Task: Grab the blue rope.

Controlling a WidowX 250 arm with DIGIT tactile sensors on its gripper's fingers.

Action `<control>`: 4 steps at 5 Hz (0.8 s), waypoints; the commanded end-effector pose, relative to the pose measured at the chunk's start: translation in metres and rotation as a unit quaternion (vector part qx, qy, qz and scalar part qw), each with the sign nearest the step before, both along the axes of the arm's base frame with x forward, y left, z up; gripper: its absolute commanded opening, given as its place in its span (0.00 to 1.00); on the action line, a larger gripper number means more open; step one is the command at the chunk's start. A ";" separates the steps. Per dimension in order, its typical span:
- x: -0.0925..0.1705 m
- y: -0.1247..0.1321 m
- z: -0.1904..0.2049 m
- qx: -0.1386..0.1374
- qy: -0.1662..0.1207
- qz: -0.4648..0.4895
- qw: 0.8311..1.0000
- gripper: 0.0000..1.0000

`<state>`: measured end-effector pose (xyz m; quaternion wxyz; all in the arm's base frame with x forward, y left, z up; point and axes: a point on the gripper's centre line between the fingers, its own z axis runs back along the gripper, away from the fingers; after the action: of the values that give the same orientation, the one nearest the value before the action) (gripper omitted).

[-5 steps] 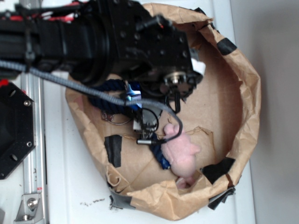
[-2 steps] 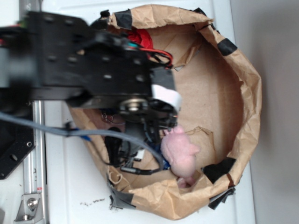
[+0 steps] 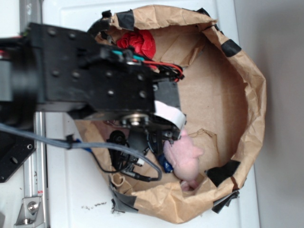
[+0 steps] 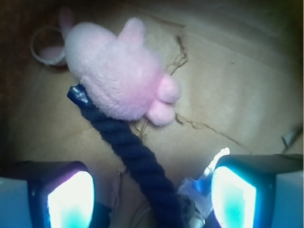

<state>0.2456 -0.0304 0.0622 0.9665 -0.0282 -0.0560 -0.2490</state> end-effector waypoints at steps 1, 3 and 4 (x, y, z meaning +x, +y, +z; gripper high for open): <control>-0.013 -0.019 -0.056 0.012 0.048 -0.044 0.998 1.00; -0.015 -0.031 -0.070 0.049 0.076 -0.038 0.995 0.00; -0.016 -0.027 -0.071 0.048 0.074 -0.032 0.996 0.00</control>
<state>0.2455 -0.0554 0.0051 0.9599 -0.0038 0.0259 -0.2792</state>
